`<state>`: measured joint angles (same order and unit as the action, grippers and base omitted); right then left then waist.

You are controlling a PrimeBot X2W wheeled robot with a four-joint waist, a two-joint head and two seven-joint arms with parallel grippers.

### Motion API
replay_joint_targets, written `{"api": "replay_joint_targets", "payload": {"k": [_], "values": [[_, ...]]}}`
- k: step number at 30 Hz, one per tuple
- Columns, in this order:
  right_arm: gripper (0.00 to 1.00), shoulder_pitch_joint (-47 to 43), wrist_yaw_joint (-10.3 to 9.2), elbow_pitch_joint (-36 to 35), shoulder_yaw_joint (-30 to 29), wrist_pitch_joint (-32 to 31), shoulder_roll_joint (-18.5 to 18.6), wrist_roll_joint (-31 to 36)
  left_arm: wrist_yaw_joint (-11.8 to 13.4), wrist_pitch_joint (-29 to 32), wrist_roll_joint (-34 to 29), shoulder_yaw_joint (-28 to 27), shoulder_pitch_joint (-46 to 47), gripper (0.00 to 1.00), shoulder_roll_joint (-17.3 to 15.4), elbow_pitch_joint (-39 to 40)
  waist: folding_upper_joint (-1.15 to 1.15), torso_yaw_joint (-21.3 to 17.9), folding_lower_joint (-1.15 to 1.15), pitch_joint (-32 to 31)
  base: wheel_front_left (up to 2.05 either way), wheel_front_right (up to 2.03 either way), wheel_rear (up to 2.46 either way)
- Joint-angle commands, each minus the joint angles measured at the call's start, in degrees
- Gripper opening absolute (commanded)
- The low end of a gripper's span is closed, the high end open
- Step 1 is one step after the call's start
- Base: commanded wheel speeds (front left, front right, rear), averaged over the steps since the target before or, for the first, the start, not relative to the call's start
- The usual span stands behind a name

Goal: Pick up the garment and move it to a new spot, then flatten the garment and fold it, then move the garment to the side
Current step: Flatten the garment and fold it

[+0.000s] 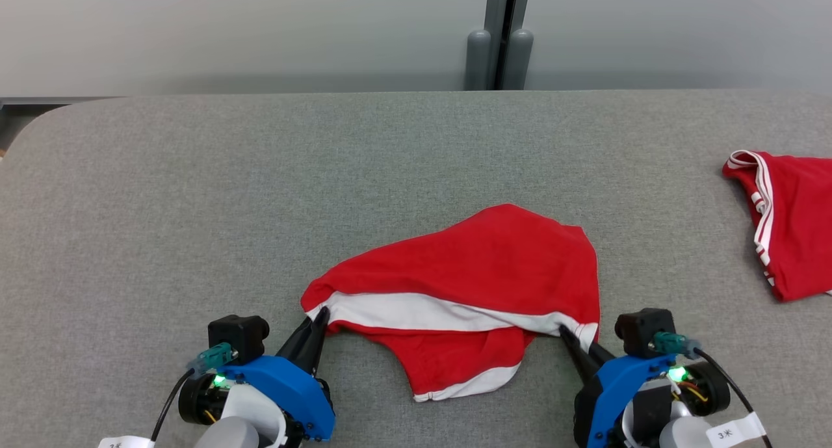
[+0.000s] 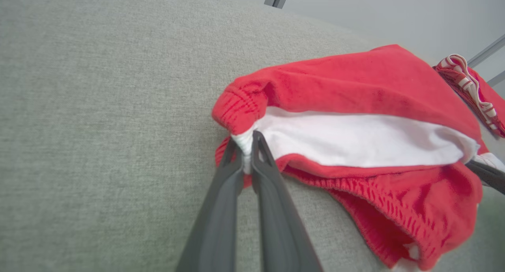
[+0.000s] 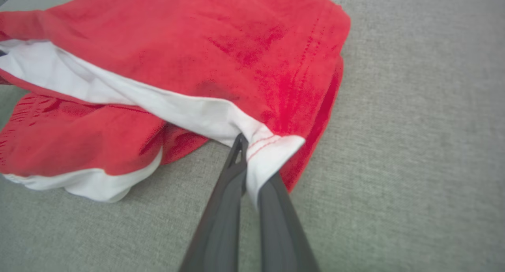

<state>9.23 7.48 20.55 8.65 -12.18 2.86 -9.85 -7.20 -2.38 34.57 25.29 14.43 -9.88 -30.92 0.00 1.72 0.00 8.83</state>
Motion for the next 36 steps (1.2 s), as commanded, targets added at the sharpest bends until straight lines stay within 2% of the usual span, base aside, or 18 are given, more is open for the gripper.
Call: {"api": "replay_joint_targets", "payload": {"k": [1, 6, 12, 16, 21, 25, 29, 32, 36], "values": [[0.00, 0.27, 0.03, -1.57, -0.42, 1.42, 0.06, 0.19, -0.35, -0.92, 0.18, 0.04, 1.01, 0.00, -0.36, 0.47, 0.00, -0.26, 0.00, -0.29, 0.00, 0.00, 0.00], [0.00, -1.18, 0.03, -5.56, -1.66, 2.44, 0.05, 0.19, -0.20, -2.60, 0.25, -0.56, 0.49, 0.00, -0.85, 2.33, 0.00, -0.79, 0.00, -1.04, 0.00, 0.00, 0.00], [0.00, -3.63, 0.03, -18.08, -4.78, 0.56, 0.06, -0.75, -0.27, -2.79, 2.78, -1.63, -1.28, 0.00, -2.29, 11.93, 0.00, -1.66, 0.00, -1.89, 0.00, 0.00, 0.00], [0.00, -4.56, 0.03, -29.89, -6.24, -4.80, 0.58, -0.27, -0.32, 1.23, 6.98, -2.35, -2.17, 0.00, -4.72, 22.75, 0.00, -2.33, 0.00, -1.94, 0.00, 0.00, 0.00], [0.00, 0.51, 0.03, -40.62, -6.37, -12.04, 5.41, -2.08, 0.86, 9.63, 11.69, -4.93, 1.16, 0.00, -8.50, 34.25, 0.00, -3.42, 0.00, 0.20, 0.00, 0.00, 0.00], [0.00, 10.44, 0.03, -38.35, -4.80, -15.14, 10.79, -5.74, 2.36, 15.79, 11.76, -6.41, 8.08, 0.00, -11.65, 36.58, 0.00, -4.25, 0.00, 3.77, 0.00, 0.00, 0.00], [0.00, 24.29, 0.02, -30.65, -1.78, -14.19, 14.74, -8.87, 3.01, 18.17, 11.53, -7.77, 17.89, 0.00, -11.85, 33.84, 0.00, -5.25, 0.00, 8.97, 0.00, 0.00, 0.00], [0.00, 35.68, 0.02, -23.39, 1.00, -11.34, 16.07, -10.04, 2.67, 18.38, 10.39, -8.15, 26.01, 0.00, -11.53, 29.86, 0.00, -5.96, 0.00, 12.78, 0.00, 0.00, 0.00], [0.00, 49.09, 0.02, -14.30, 3.84, -5.43, 15.70, -10.16, 1.87, 16.48, 6.52, -7.87, 36.38, 0.00, -12.32, 22.81, 0.00, -6.94, 0.00, 16.39, 0.00, 0.00, 0.00]]}}
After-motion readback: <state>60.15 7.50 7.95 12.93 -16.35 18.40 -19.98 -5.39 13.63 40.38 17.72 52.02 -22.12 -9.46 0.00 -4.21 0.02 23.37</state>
